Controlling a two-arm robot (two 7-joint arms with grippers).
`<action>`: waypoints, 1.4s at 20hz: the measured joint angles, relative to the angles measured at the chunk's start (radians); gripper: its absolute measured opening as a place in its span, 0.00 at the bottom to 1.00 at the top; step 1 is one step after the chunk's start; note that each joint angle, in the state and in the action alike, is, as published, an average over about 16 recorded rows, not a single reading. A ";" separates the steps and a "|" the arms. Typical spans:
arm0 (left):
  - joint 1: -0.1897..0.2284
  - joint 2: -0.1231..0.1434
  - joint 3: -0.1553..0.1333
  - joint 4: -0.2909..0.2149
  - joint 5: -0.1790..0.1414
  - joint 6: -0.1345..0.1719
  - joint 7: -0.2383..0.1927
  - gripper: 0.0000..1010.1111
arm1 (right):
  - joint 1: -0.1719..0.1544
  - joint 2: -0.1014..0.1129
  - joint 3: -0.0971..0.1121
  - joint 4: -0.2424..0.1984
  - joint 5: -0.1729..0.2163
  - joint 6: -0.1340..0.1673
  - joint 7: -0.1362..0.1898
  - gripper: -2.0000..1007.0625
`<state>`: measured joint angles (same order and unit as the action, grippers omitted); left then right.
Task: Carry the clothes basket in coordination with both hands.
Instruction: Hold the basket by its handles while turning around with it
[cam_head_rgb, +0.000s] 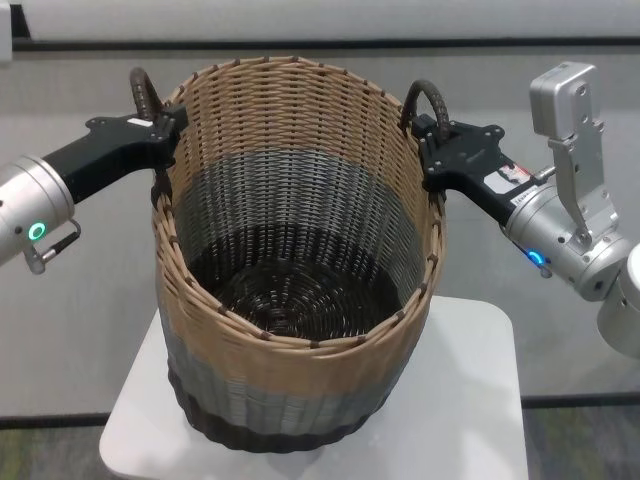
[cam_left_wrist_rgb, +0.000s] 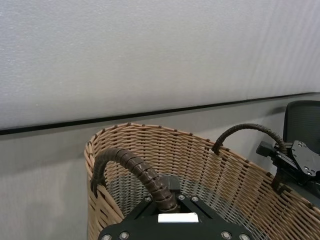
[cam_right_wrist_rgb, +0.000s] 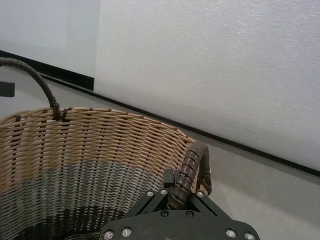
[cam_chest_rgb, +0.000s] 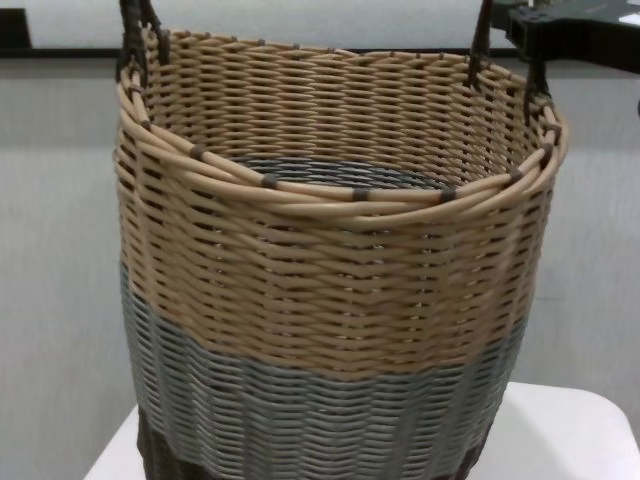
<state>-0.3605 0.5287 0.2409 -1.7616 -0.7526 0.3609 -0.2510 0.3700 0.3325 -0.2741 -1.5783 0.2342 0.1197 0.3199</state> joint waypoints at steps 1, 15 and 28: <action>0.000 0.000 0.000 0.000 0.000 0.000 0.000 0.00 | 0.000 0.000 0.000 0.000 0.000 0.000 0.000 0.01; 0.000 0.000 -0.001 0.000 -0.001 0.001 -0.001 0.00 | 0.000 0.000 0.000 0.000 0.000 0.000 0.000 0.01; 0.000 0.000 0.000 0.000 -0.001 0.001 -0.001 0.00 | 0.000 0.000 0.000 0.000 0.000 0.000 0.000 0.01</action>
<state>-0.3604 0.5285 0.2405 -1.7616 -0.7533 0.3616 -0.2516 0.3700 0.3323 -0.2740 -1.5787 0.2344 0.1196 0.3199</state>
